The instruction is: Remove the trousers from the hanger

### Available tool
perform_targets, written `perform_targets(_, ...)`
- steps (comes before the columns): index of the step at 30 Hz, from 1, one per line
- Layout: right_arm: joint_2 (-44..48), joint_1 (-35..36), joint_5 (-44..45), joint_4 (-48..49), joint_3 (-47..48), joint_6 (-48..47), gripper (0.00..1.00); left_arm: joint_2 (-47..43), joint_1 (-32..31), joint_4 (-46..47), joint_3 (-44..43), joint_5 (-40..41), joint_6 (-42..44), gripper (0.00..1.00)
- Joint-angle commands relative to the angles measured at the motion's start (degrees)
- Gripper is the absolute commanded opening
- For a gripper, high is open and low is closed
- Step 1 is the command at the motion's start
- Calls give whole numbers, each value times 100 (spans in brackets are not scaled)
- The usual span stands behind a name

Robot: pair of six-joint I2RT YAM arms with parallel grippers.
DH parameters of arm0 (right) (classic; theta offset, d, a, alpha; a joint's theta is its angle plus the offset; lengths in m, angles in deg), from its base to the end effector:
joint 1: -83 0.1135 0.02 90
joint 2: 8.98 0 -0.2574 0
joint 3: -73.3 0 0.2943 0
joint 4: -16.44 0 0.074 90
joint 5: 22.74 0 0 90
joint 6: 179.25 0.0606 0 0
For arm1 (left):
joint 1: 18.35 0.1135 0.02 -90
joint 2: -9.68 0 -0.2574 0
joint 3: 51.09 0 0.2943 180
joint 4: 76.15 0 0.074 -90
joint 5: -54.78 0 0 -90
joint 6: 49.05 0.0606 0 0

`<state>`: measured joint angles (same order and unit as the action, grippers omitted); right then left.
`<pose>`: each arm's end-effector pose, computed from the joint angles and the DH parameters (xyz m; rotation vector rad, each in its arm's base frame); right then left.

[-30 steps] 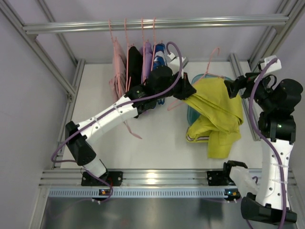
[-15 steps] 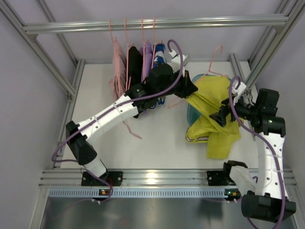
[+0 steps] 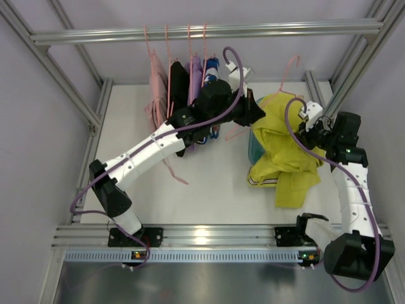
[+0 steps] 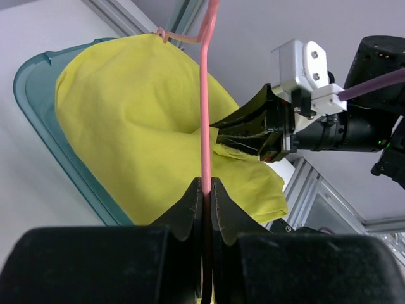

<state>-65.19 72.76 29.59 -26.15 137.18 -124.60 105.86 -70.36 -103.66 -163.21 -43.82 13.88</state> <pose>0.2708 -0.0113 0.2969 -0.7886 1.8907 0.2268 0.2772 -0.3696 0.4234 0.5271 1.8406 -1.1035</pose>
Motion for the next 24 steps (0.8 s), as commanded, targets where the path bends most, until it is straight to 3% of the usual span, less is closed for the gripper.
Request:
perform_targets(1,-127,5,374,850,-35,28,0,-231,-2,845,-695,227,307,0)
perform_targets(10,-127,-92,506,1544,-791,379,0,-495,-2,845,-1153,1282,1239,0)
perform_targets(19,-874,-110,454,2081,-264,1636,1,-1442,-2,564,164,1290,1265,0)
perform_targets(20,-970,-110,436,2116,-107,1759,16,-1523,-2,529,270,1308,1300,0)
perform_targets(22,-1015,-75,375,2064,78,2119,35,-1663,-2,424,464,1465,1371,0)
perform_targets(23,-980,-66,366,2063,218,2251,53,-1760,-2,293,534,1527,1397,0)
perform_targets(24,-954,-57,366,2081,281,2557,62,-1813,-2,248,569,1615,1415,0)
